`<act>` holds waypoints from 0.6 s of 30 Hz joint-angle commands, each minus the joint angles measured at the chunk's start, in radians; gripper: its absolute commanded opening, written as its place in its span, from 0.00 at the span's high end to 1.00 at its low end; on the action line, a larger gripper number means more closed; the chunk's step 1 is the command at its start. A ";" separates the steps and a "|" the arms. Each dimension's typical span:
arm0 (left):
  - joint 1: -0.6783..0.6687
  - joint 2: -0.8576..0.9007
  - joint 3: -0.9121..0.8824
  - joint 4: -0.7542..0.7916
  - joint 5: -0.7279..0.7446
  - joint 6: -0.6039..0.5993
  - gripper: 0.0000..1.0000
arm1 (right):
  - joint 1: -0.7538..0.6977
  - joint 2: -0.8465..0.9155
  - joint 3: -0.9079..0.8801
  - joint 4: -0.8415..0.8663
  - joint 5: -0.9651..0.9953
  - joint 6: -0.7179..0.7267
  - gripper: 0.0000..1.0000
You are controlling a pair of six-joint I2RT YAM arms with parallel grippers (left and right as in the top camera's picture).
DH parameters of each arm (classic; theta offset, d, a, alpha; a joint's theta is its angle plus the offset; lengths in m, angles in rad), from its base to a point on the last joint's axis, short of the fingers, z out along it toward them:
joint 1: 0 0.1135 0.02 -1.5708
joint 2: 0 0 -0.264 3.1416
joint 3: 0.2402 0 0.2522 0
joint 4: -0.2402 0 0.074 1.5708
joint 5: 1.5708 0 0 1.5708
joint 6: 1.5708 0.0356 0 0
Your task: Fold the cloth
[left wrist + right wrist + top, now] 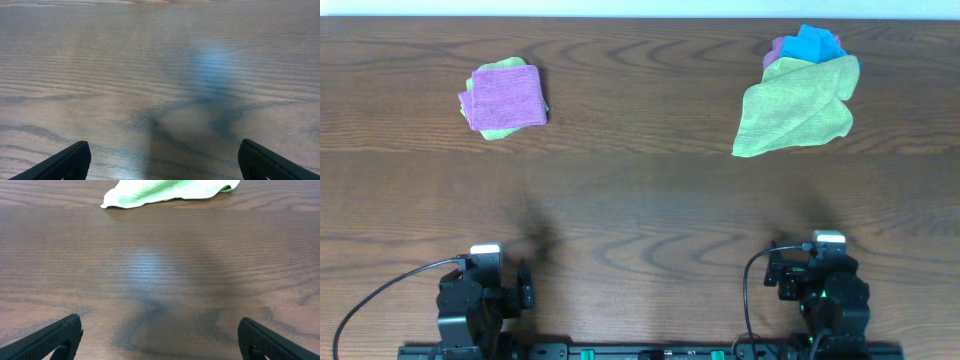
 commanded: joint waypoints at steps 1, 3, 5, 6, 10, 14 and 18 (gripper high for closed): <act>-0.002 -0.006 -0.033 -0.030 -0.026 0.025 0.05 | -0.009 -0.010 -0.008 -0.005 -0.004 -0.012 0.01; -0.002 -0.006 -0.032 -0.030 -0.026 0.025 0.05 | -0.010 -0.010 -0.008 -0.005 -0.003 -0.012 0.01; -0.002 -0.006 -0.032 -0.030 -0.026 0.025 0.05 | -0.010 -0.010 -0.008 -0.005 -0.004 -0.012 0.01; -0.002 -0.006 -0.032 -0.030 -0.026 0.025 0.05 | -0.009 -0.010 -0.008 -0.005 -0.003 -0.012 0.01; -0.002 -0.006 -0.032 -0.030 -0.026 0.025 0.05 | -0.010 0.002 -0.007 -0.005 -0.004 -0.011 0.01; -0.002 -0.006 -0.032 -0.030 -0.026 0.025 0.05 | -0.010 0.086 0.023 -0.003 -0.014 -0.008 0.01; -0.002 -0.006 -0.032 -0.030 -0.026 0.025 0.05 | -0.023 0.283 0.196 0.006 -0.018 0.087 0.01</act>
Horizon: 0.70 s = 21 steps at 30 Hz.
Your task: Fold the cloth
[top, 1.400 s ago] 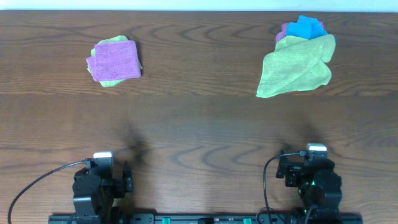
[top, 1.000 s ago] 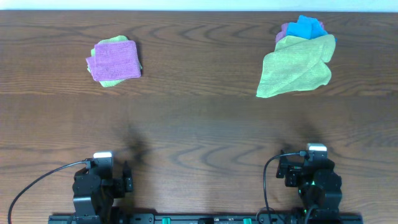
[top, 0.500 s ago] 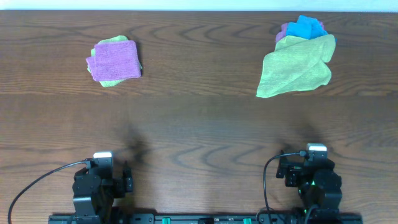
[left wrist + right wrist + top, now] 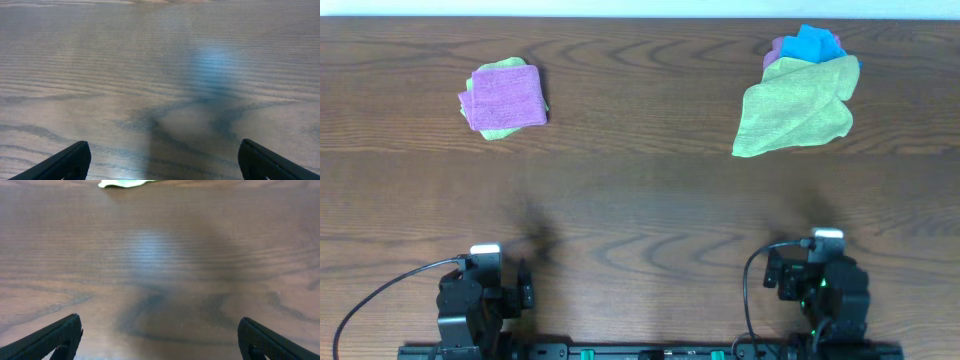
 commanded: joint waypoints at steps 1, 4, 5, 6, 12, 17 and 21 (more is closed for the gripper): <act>-0.002 -0.006 -0.032 -0.029 -0.026 0.025 0.05 | -0.022 0.161 0.186 0.010 -0.006 0.058 0.01; -0.002 -0.006 -0.032 -0.029 -0.026 0.025 0.05 | -0.027 0.356 0.373 -0.014 0.002 0.058 0.01; -0.002 -0.006 -0.032 -0.029 -0.026 0.025 0.05 | -0.027 0.427 0.443 -0.028 0.002 0.058 0.01; -0.002 -0.006 -0.032 -0.029 -0.026 0.025 0.05 | -0.027 0.507 0.521 -0.045 0.002 0.059 0.01; -0.002 -0.006 -0.033 -0.029 -0.026 0.025 0.05 | -0.026 0.908 0.930 -0.181 0.026 0.130 0.01; -0.002 -0.006 -0.033 -0.029 -0.026 0.025 0.05 | -0.027 1.142 1.122 -0.214 0.070 0.150 0.01; -0.002 -0.006 -0.032 -0.029 -0.026 0.025 0.05 | -0.027 1.260 1.179 -0.163 0.119 0.200 0.01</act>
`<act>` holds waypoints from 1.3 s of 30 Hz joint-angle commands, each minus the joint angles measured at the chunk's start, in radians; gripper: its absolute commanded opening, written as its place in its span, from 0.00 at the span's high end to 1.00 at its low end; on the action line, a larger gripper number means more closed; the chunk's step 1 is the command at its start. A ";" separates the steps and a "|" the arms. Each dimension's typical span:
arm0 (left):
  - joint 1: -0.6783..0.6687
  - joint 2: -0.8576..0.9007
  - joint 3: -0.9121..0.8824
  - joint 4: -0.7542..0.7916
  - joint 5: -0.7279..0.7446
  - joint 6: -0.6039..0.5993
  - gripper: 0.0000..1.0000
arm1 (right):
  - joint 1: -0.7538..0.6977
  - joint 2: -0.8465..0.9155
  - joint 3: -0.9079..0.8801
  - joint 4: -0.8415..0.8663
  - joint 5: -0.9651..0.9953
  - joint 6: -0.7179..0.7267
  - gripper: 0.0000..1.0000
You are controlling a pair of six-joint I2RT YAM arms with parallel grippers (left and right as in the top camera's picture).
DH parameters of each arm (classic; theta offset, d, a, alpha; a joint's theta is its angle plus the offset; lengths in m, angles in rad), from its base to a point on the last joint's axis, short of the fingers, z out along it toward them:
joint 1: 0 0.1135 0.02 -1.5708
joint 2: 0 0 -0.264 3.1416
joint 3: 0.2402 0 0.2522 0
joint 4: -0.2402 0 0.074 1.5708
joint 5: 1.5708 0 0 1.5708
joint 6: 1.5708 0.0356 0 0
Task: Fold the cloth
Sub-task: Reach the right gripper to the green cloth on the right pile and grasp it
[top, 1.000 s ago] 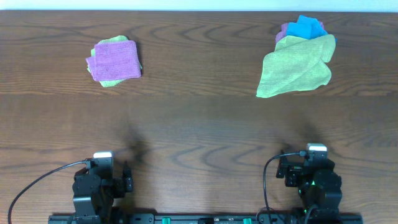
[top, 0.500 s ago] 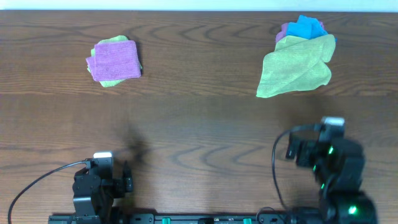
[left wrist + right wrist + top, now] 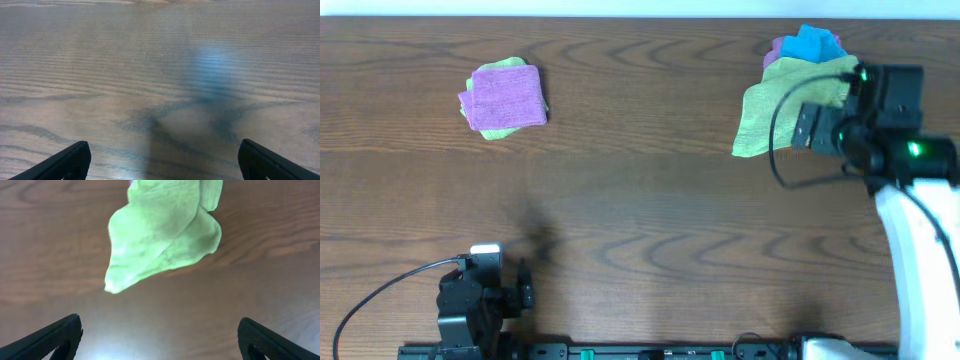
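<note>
A crumpled light-green cloth lies at the far right of the table, resting partly on a blue cloth. My right gripper hangs over the green cloth's right half, open and holding nothing. In the right wrist view the green cloth lies ahead of the widely spread fingers of the right gripper, with bare wood under them. My left gripper sits at the near left edge; in its wrist view the left gripper is open over bare wood.
A folded purple cloth lies on a folded green one at the far left. A purple cloth peeks out beside the blue one. The wooden table ends at its far edge just behind the cloths.
My right arm was at the near right edge; now it reaches across the table with its open gripper above the green cloth. The left arm and the cloths have not moved.
Both arms were parked at the near edge with open grippers, the green cloth far ahead in the right wrist view. Then the right wrist view showed only the cloth's tip at the top. Now the right gripper hangs open over the cloth.
</note>
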 commanded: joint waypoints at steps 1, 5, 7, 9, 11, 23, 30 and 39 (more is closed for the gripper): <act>-0.002 -0.006 -0.031 -0.032 -0.025 0.025 0.05 | -0.010 0.080 0.043 0.056 0.063 0.046 0.01; -0.002 -0.006 -0.031 -0.032 -0.025 0.025 0.05 | -0.035 0.189 0.070 0.169 0.050 0.026 0.01; -0.002 -0.006 -0.031 -0.032 -0.025 0.025 0.05 | -0.052 0.245 0.072 0.256 0.007 -0.017 0.01; -0.002 -0.006 -0.031 -0.032 -0.025 0.025 0.05 | -0.063 0.287 0.072 0.330 0.043 -0.034 0.01; -0.002 -0.006 -0.031 -0.032 -0.025 0.025 0.05 | -0.069 0.309 0.072 0.346 0.103 -0.039 0.01; -0.002 -0.006 -0.031 -0.032 -0.025 0.025 0.05 | -0.103 0.541 0.071 0.698 -0.043 -0.053 0.07; -0.002 -0.006 -0.031 -0.032 -0.025 0.025 0.05 | -0.102 0.635 0.071 0.737 0.002 -0.047 0.17; -0.002 -0.006 -0.031 -0.032 -0.025 0.025 0.05 | -0.105 0.661 0.071 0.756 0.051 -0.047 0.10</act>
